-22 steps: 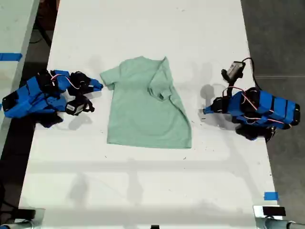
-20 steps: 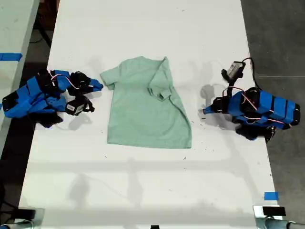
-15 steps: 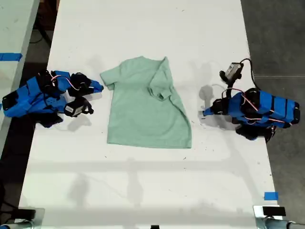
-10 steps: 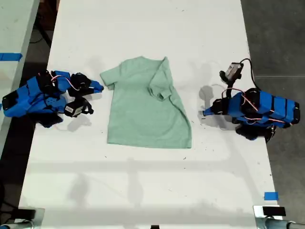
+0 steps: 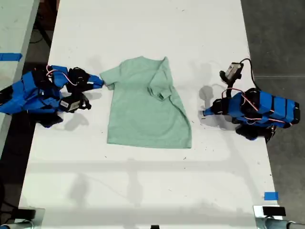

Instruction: Fold t shirt

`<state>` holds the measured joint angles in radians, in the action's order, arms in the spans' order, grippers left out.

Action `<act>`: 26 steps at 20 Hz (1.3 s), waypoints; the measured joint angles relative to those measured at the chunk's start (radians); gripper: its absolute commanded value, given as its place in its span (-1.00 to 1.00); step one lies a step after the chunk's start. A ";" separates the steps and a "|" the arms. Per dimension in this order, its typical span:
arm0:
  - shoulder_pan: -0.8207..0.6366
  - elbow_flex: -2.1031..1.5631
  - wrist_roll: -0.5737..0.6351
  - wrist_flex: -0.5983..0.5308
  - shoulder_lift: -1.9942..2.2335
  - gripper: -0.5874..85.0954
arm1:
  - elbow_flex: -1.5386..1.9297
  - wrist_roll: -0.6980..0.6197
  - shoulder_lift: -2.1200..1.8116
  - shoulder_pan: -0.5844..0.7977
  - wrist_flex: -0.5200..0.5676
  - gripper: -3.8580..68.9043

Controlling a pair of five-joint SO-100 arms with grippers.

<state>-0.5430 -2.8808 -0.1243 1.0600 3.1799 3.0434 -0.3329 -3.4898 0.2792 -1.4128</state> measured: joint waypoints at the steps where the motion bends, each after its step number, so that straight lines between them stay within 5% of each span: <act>1: -0.011 0.089 0.008 0.018 -0.126 -0.75 | 0.000 0.000 0.000 0.000 0.000 -0.86; 6: -0.270 0.554 0.281 0.195 -0.787 -0.55 | 0.000 0.000 0.000 0.000 0.000 -0.86; 11: -0.515 0.575 0.503 0.140 -0.969 -0.49 | 0.000 0.000 0.000 0.000 0.000 -0.86; 19: -0.508 0.561 0.529 -0.034 -1.226 -0.47 | 0.000 -0.003 0.000 0.008 0.000 -0.86; 26: -0.390 0.566 0.433 -0.156 -1.399 -0.57 | 0.000 -0.003 0.000 0.008 0.000 -0.86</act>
<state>-0.9327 -2.3148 0.3083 0.9035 1.7810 3.0434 -0.3359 -3.4898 0.2869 -1.4128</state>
